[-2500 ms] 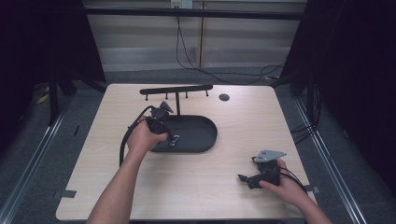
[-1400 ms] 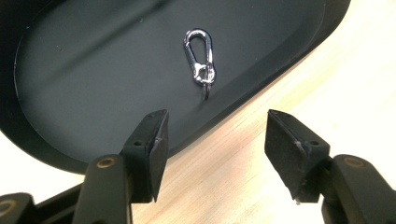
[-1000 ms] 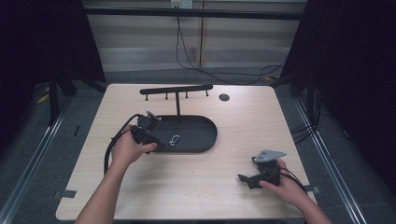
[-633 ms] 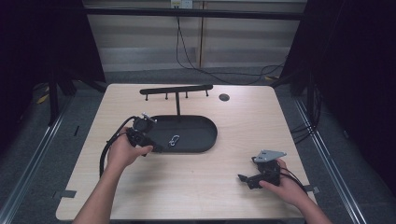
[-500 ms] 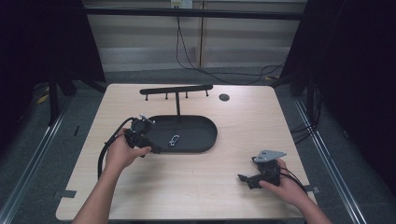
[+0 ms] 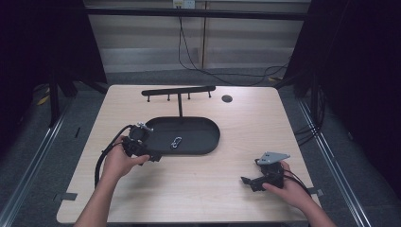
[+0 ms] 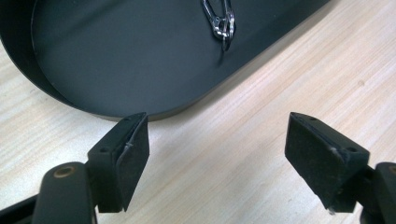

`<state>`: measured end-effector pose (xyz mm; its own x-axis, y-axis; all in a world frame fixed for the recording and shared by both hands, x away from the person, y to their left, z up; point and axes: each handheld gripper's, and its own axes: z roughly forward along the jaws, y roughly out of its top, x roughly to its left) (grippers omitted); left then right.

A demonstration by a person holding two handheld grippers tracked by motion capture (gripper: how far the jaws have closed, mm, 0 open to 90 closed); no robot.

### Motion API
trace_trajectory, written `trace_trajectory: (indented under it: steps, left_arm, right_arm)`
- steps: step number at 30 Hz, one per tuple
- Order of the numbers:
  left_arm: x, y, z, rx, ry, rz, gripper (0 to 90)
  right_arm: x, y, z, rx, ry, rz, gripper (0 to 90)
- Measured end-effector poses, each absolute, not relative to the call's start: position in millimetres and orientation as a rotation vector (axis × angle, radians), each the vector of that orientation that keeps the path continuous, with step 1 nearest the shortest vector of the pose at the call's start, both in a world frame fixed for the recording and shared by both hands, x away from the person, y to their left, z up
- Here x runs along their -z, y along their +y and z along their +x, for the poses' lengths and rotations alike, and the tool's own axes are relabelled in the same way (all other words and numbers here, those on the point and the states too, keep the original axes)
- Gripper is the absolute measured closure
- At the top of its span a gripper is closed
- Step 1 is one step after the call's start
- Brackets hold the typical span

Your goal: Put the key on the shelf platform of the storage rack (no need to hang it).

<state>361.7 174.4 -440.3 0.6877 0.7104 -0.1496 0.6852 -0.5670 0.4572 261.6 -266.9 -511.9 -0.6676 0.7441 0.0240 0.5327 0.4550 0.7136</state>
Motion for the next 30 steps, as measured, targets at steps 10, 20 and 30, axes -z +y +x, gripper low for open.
trace_trajectory:
  steps: [10, 20, 30]
  left_arm:
    - [445.5, 179.8, 351.9, -0.077, 1.083, 2.391, 21.7]
    - [457.4, 186.9, 349.2, -0.001, 1.126, 2.460, 20.6]
    - [457.8, 197.8, 344.7, 0.001, 1.133, 2.432, 22.0]
  right_arm:
    - [511.9, -266.9, 261.6, -1.030, 2.417, 1.093, 7.2]
    - [512.0, -267.0, 261.7, -1.030, 2.417, 1.092, 7.2]
    - [511.9, -266.9, 261.6, -1.029, 2.416, 1.093, 7.2]
